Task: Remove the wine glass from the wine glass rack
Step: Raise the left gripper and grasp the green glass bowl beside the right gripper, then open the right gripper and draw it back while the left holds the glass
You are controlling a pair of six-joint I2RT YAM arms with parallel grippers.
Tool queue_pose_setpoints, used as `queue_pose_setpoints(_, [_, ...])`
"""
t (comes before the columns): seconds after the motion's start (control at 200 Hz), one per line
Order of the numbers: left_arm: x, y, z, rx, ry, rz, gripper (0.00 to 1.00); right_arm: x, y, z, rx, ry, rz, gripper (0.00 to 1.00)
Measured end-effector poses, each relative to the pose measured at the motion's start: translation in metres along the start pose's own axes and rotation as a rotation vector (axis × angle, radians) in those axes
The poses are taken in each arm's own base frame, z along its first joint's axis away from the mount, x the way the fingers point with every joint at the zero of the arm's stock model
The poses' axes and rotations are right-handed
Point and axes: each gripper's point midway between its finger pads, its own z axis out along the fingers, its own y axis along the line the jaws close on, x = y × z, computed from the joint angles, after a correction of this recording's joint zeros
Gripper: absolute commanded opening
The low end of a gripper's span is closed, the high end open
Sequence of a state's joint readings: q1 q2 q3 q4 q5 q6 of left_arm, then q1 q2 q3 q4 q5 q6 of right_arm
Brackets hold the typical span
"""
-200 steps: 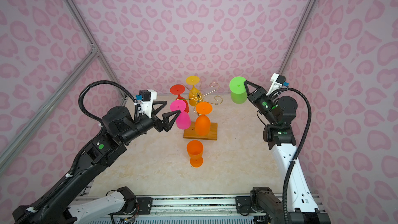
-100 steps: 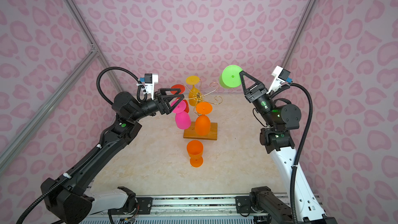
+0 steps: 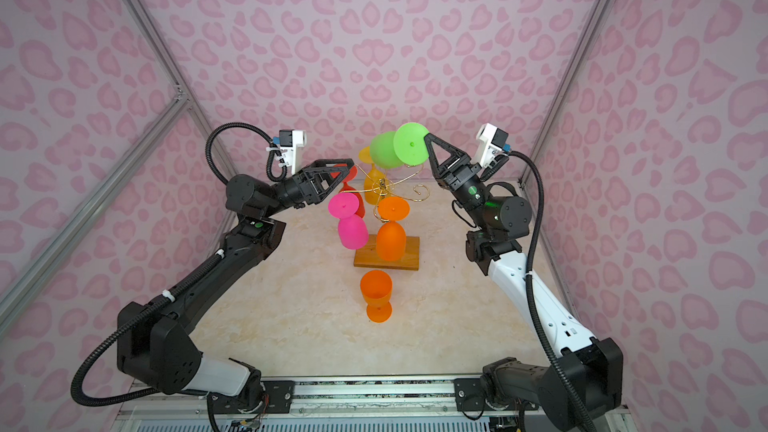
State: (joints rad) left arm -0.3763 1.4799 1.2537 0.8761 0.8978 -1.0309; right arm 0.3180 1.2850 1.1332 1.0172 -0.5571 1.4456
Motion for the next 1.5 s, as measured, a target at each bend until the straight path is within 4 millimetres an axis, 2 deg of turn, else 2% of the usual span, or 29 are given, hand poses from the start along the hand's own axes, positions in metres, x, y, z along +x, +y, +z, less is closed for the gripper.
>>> queue_pose_setpoints(0.375, [-0.001,0.026,0.0,-0.022,-0.012,-0.025,0.92,0.011,0.015,0.004,-0.095,0.018,0.074,0.0])
queue_pose_setpoints(0.54, [-0.007,0.025,0.003,0.01,-0.029,-0.037,0.92,0.012,0.018,0.005,-0.115,0.02,0.087,0.0])
queue_pose_setpoints(0.77, [-0.011,0.015,0.006,0.078,-0.037,-0.054,0.88,0.014,-0.001,0.008,-0.13,0.016,0.16,0.0])
queue_pose_setpoints(0.895, [-0.01,0.008,0.008,0.108,-0.034,-0.062,0.77,0.012,-0.011,0.01,-0.144,0.002,0.215,0.0])
queue_pose_setpoints(1.09, [-0.01,0.0,0.008,0.135,-0.033,-0.059,0.62,0.007,-0.011,0.01,-0.197,-0.01,0.256,0.0])
queue_pose_setpoints(1.38, [-0.007,-0.007,0.009,0.162,-0.02,-0.069,0.37,0.0,-0.033,0.012,-0.228,-0.023,0.368,0.0])
queue_pose_setpoints(1.395, [-0.007,-0.008,0.009,0.164,-0.018,-0.071,0.33,0.0,-0.034,0.012,-0.228,-0.023,0.371,0.0])
queue_pose_setpoints(1.5, [-0.008,-0.01,0.009,0.173,-0.02,-0.068,0.21,-0.001,-0.036,0.011,-0.233,-0.021,0.392,0.05])
